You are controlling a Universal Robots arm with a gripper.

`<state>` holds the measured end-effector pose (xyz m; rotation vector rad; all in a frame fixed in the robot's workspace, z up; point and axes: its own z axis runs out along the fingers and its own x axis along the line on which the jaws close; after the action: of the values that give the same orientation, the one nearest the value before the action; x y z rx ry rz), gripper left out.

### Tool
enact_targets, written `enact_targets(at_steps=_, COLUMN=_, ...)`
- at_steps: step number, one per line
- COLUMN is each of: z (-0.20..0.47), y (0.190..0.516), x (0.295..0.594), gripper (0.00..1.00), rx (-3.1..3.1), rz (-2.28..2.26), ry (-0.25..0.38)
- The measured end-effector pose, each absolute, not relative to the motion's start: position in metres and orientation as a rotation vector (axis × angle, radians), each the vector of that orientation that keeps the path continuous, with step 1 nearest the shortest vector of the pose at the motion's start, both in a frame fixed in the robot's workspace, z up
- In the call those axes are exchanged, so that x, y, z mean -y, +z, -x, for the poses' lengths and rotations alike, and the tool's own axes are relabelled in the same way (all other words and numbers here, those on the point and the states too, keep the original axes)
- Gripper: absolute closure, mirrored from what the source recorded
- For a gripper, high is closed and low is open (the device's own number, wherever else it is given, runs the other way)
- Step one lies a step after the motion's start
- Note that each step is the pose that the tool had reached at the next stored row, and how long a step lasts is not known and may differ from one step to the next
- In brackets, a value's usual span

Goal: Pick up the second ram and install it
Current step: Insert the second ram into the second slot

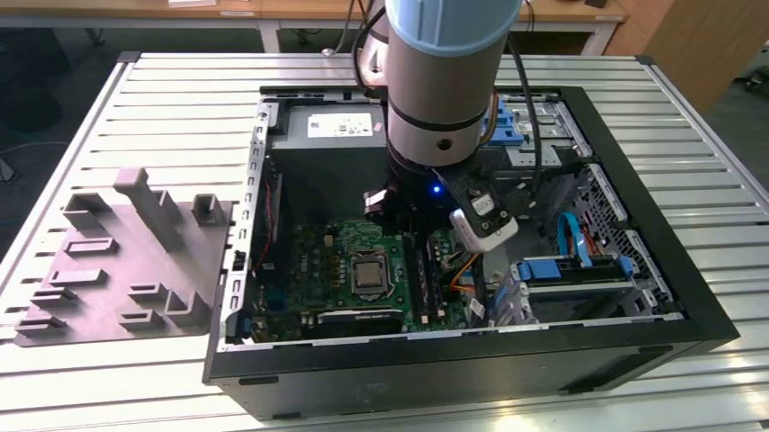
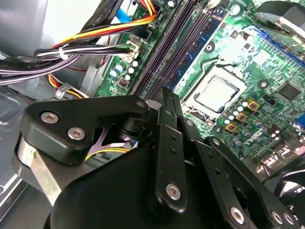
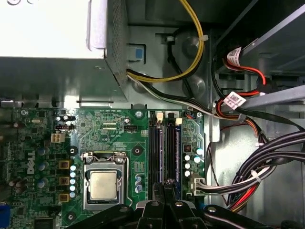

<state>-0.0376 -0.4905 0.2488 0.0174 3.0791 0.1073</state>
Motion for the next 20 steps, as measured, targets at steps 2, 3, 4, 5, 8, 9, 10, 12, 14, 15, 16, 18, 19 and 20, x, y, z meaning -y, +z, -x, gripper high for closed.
enact_targets(at_steps=2, z=0.038, y=0.247, x=0.49, gripper=0.89, rx=-3.079, rz=-0.016, ry=0.107)
enact_targets(at_steps=3, z=0.038, y=0.246, x=0.49, gripper=0.89, rx=-3.079, rz=-0.014, ry=0.107)
enact_targets(at_steps=4, z=0.037, y=0.245, x=0.491, gripper=0.89, rx=-3.079, rz=-0.012, ry=0.107)
enact_targets(at_steps=5, z=0.037, y=0.244, x=0.49, gripper=0.89, rx=-3.079, rz=-0.01, ry=0.107)
enact_targets(at_steps=8, z=0.038, y=0.242, x=0.491, gripper=0.89, rx=-3.079, rz=-0.004, ry=0.108)
enact_targets(at_steps=9, z=0.037, y=0.241, x=0.491, gripper=0.89, rx=-3.08, rz=0.0, ry=0.108)
enact_targets(at_steps=10, z=0.037, y=0.241, x=0.491, gripper=0.89, rx=-3.08, rz=0.005, ry=0.108)
enact_targets(at_steps=12, z=0.037, y=0.24, x=0.49, gripper=0.89, rx=-3.08, rz=0.014, ry=0.108)
enact_targets(at_steps=14, z=0.037, y=0.238, x=0.49, gripper=0.89, rx=-3.08, rz=0.017, ry=0.108)
enact_targets(at_steps=15, z=0.038, y=0.238, x=0.49, gripper=0.89, rx=-3.08, rz=0.017, ry=0.108)
enact_targets(at_steps=16, z=0.038, y=0.238, x=0.49, gripper=0.89, rx=-3.08, rz=0.017, ry=0.108)
enact_targets(at_steps=18, z=0.038, y=0.237, x=0.49, gripper=0.89, rx=-3.08, rz=0.017, ry=0.108)
enact_targets(at_steps=19, z=0.038, y=0.236, x=0.49, gripper=0.89, rx=-3.08, rz=0.017, ry=0.108)
enact_targets(at_steps=20, z=0.038, y=0.236, x=0.49, gripper=0.89, rx=-3.08, rz=0.017, ry=0.108)
